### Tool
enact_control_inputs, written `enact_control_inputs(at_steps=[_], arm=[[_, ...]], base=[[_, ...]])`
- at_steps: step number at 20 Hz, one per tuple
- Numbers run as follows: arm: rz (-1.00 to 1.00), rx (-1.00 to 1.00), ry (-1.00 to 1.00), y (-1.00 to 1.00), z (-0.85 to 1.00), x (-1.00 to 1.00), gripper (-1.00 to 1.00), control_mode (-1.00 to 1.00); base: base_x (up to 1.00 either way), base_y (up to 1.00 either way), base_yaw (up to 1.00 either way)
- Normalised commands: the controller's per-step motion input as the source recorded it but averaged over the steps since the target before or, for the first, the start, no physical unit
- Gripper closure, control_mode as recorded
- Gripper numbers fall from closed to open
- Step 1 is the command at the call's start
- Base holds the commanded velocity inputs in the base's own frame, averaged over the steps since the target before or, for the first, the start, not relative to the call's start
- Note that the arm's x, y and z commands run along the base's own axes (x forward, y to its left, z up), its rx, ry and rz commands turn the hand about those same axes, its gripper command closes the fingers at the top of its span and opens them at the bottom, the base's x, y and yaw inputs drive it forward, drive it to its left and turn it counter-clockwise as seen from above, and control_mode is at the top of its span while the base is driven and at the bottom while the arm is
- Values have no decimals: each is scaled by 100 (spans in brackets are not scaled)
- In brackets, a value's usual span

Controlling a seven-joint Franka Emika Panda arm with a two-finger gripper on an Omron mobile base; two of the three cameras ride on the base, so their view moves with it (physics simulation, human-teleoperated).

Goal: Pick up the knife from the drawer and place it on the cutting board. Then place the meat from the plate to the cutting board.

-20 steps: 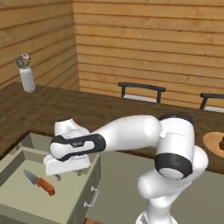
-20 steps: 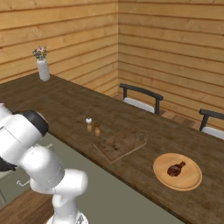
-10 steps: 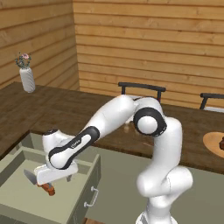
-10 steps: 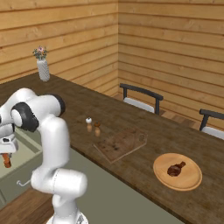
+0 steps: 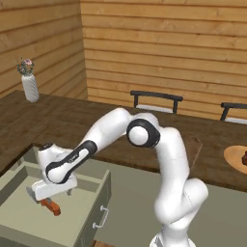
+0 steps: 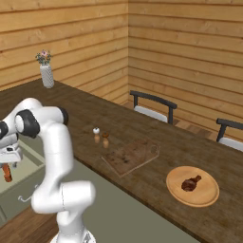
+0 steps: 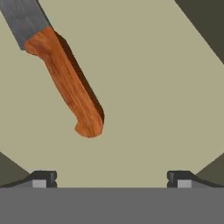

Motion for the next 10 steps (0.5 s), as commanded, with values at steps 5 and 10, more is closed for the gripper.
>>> enact_control_inputs(at_steps=[5, 10], arm=[[0, 0, 0, 10, -78, 25, -100, -100], [1, 0, -3, 16, -38, 20, -100, -100]], base=[[0, 0, 0], [0, 0, 0]])
